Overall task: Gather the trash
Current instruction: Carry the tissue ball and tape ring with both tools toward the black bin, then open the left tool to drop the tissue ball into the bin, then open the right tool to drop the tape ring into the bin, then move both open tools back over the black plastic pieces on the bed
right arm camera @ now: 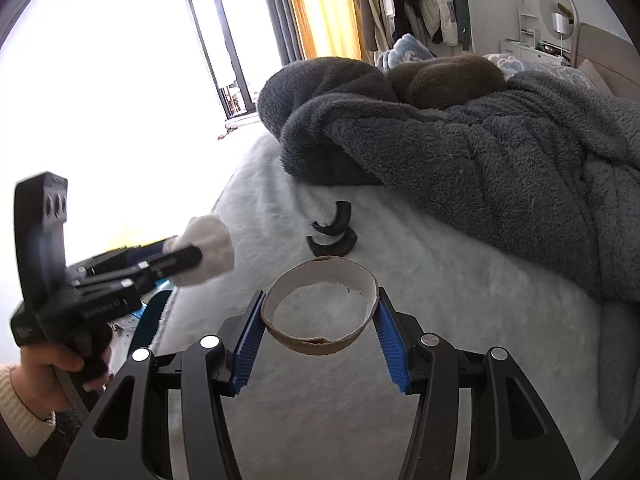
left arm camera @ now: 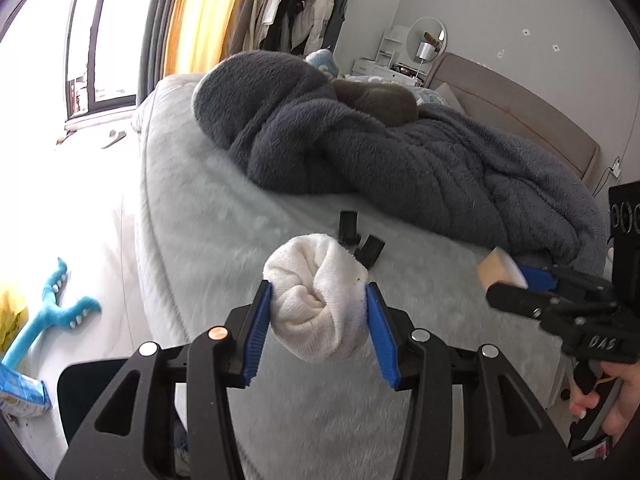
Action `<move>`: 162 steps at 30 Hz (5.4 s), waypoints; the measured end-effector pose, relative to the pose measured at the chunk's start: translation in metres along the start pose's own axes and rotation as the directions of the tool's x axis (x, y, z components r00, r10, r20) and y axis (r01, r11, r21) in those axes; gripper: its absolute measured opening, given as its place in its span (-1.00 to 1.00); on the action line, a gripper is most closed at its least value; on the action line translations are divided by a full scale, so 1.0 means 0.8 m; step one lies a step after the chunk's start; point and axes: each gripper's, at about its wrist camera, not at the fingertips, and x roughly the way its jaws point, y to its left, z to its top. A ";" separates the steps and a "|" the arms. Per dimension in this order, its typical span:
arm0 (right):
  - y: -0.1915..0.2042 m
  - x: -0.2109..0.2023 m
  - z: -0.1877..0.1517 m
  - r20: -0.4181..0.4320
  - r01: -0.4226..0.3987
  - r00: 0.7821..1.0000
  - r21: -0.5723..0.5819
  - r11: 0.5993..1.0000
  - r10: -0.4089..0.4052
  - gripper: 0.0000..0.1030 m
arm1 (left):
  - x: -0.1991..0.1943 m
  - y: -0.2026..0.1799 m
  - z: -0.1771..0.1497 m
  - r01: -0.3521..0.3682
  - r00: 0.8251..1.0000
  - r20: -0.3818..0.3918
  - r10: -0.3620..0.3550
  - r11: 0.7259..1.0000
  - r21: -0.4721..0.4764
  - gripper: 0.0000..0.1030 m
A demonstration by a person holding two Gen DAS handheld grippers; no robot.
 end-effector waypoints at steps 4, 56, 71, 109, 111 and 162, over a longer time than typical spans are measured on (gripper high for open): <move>0.017 -0.007 -0.003 0.005 -0.014 1.000 0.002 1.000 0.014 0.05 | -0.009 0.012 -0.014 -0.006 1.000 -0.010 0.006 0.999 -0.033 -0.04; 0.298 0.165 0.016 -0.173 -0.224 0.967 -0.219 0.950 0.189 0.05 | -0.040 0.278 -0.111 -0.215 0.908 -0.400 0.125 0.958 -0.189 0.02; 0.324 0.230 0.001 -0.269 -0.214 0.951 -0.216 0.953 0.152 0.05 | -0.087 0.321 -0.100 -0.226 0.931 -0.333 0.147 0.951 -0.211 0.67; 0.380 0.307 -0.080 -0.505 -0.239 0.861 -0.288 0.927 0.065 0.40 | -0.219 0.291 -0.013 -0.177 0.956 0.203 0.213 0.967 -0.183 0.85; 0.377 0.302 -0.079 -0.504 -0.241 0.861 -0.287 0.927 0.068 0.40 | -0.221 0.286 -0.009 -0.165 0.954 0.219 0.206 0.968 -0.189 0.85; 0.135 0.128 0.048 -0.055 -0.074 0.996 -0.162 0.984 0.066 0.42 | -0.102 0.115 0.060 -0.086 0.974 0.208 0.087 0.996 -0.014 0.84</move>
